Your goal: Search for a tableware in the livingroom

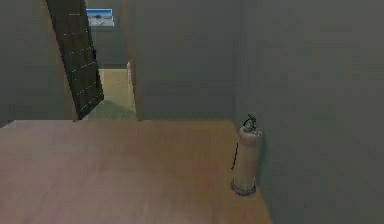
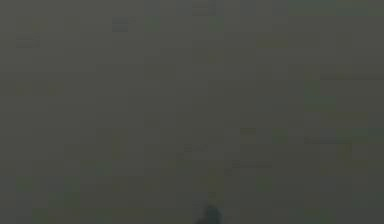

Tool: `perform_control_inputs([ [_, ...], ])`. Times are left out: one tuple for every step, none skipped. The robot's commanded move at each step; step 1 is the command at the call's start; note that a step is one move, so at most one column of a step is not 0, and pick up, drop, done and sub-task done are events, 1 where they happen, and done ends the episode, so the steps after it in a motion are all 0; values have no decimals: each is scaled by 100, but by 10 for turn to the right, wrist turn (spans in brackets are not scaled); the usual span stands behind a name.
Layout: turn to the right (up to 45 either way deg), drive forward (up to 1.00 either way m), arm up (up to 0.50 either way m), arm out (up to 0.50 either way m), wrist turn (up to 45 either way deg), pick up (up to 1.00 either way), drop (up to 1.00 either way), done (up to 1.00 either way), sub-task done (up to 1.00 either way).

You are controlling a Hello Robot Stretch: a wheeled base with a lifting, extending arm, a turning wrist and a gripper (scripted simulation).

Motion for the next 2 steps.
perform_control_inputs([
  [-450,0,0,0,0,0,0,0,0],
  [-390,0,0,0,0,0,0,0,0],
])
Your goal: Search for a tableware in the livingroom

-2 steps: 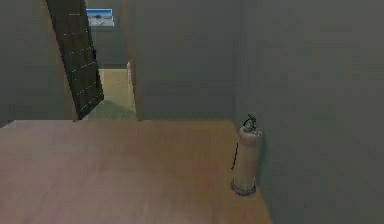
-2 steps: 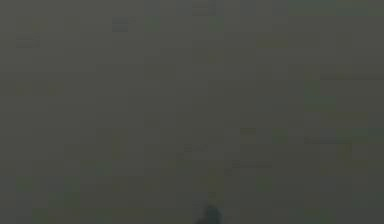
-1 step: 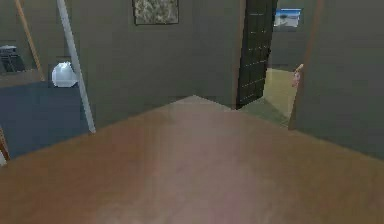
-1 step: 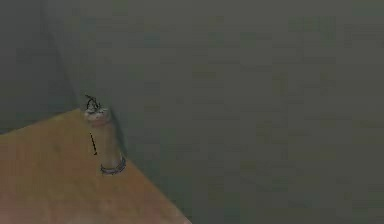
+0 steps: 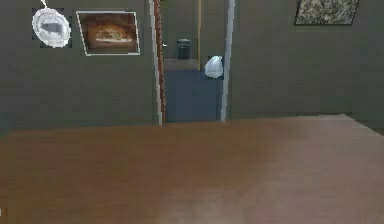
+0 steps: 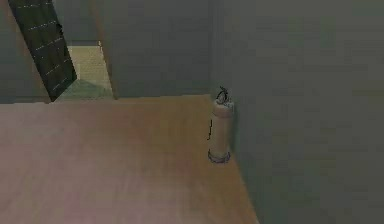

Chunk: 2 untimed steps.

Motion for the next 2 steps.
perform_control_inputs([
  [0,100,0,0,0,0,0,0,0],
  [0,100,0,0,0,0,0,0,0],
])
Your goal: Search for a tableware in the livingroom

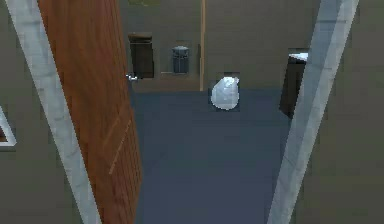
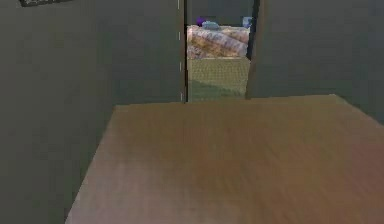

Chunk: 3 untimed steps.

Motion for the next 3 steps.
perform_control_inputs([
  [0,100,0,0,0,0,0,0,0],
  [-60,0,0,0,0,0,0,0,0],
  [0,75,0,0,0,0,0,0,0],
])
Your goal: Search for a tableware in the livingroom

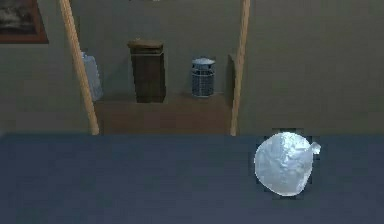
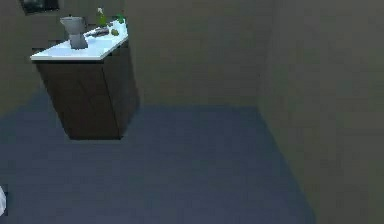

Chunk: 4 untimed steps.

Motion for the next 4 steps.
perform_control_inputs([
  [-210,0,0,0,0,0,0,0,0],
  [0,100,0,0,0,0,0,0,0],
  [0,100,0,0,0,0,0,0,0],
  [-30,0,0,0,0,0,0,0,0],
])
